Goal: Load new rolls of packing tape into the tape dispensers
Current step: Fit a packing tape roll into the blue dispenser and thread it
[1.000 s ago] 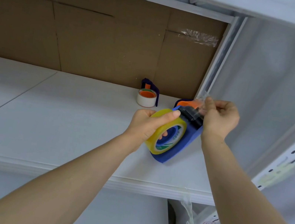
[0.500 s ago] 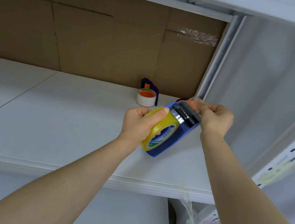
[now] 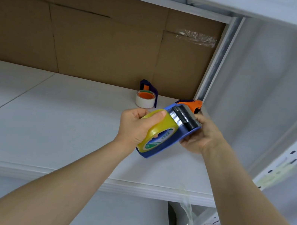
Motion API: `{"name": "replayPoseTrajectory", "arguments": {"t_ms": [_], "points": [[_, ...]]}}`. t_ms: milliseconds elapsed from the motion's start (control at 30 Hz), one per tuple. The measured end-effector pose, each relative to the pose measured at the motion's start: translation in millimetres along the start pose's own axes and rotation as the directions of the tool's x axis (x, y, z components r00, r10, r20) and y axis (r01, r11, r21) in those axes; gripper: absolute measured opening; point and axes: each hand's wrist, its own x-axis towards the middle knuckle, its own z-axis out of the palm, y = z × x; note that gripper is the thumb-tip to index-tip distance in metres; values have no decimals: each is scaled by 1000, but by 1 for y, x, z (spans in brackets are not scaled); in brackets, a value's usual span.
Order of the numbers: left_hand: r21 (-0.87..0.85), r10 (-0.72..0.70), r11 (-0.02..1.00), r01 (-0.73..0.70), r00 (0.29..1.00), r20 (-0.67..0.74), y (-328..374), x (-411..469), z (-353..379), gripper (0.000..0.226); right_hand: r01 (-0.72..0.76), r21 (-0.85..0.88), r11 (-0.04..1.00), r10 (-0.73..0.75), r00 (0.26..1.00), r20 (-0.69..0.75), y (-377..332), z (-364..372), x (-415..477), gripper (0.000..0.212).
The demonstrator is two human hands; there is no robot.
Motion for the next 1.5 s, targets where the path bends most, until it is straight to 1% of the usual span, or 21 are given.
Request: {"name": "replayPoseTrajectory", "arguments": {"t_ms": [133,267,333,367,433,500,533,600,633,700,733,800,967,1133,1233,1300,1400,1433,1500], "points": [[40,9,999,-8,1000,-10,-4,4,-3,27,-44,34,998,42,998,43,3,0,-2,26],[51,21,999,-20,1000,-13,-4,6,-7,27,-65,60,996,65,998,0,1,-1,4,27],[-16,8,1000,-8,999,-34,-3,6,-7,28,-49,88,995,51,998,-20,3,-1,8,23],[-53,4,999,-7,999,-45,-2,7,-6,28,-32,90,995,33,999,-16,5,-1,10,17],[-75,10,997,-13,999,-46,1,10,-6,25,36,28,999,-35,999,-20,8,0,14,2],[-61,14,998,-16,999,-31,0,12,-6,26,130,-16,991,-131,991,-39,3,2,15,9],[-55,11,998,-13,1000,-29,-1,12,-7,26,202,-28,979,-204,977,-67,-3,3,15,12],[-47,6,999,-8,999,-34,-4,12,-10,28,360,-136,923,-374,923,-93,-17,3,13,22],[-48,1,999,-3,999,-34,-5,12,-11,29,419,-211,883,-442,894,-71,-23,4,11,23],[-55,-12,998,10,999,-30,-7,11,-10,28,468,-350,811,-494,869,18,-26,9,8,16],[-60,-17,998,15,1000,-26,-7,10,-9,27,464,-419,780,-488,871,56,-25,12,5,13],[-62,-19,998,18,1000,-14,-5,9,-7,25,449,-497,743,-479,875,75,-21,16,4,16],[-73,-24,997,24,1000,1,0,7,-4,25,451,-521,725,-500,865,54,-19,17,7,22],[-72,-27,997,23,998,-50,0,11,-6,29,445,-482,755,-461,883,93,-15,12,6,16],[-63,-33,998,30,999,-40,-1,9,-6,28,424,-539,728,-468,881,60,-17,10,4,9],[-60,-35,998,33,999,-26,-2,7,-5,27,414,-581,701,-476,878,51,-19,11,4,13],[-49,-34,998,33,999,-14,-2,7,-2,26,437,-608,663,-508,859,63,-21,14,5,16],[-44,-33,999,32,999,-12,-2,7,-1,26,434,-612,661,-512,857,56,-21,15,5,14],[-39,-26,999,26,1000,-12,-1,8,0,27,420,-592,688,-495,868,40,-22,13,6,10]]}}
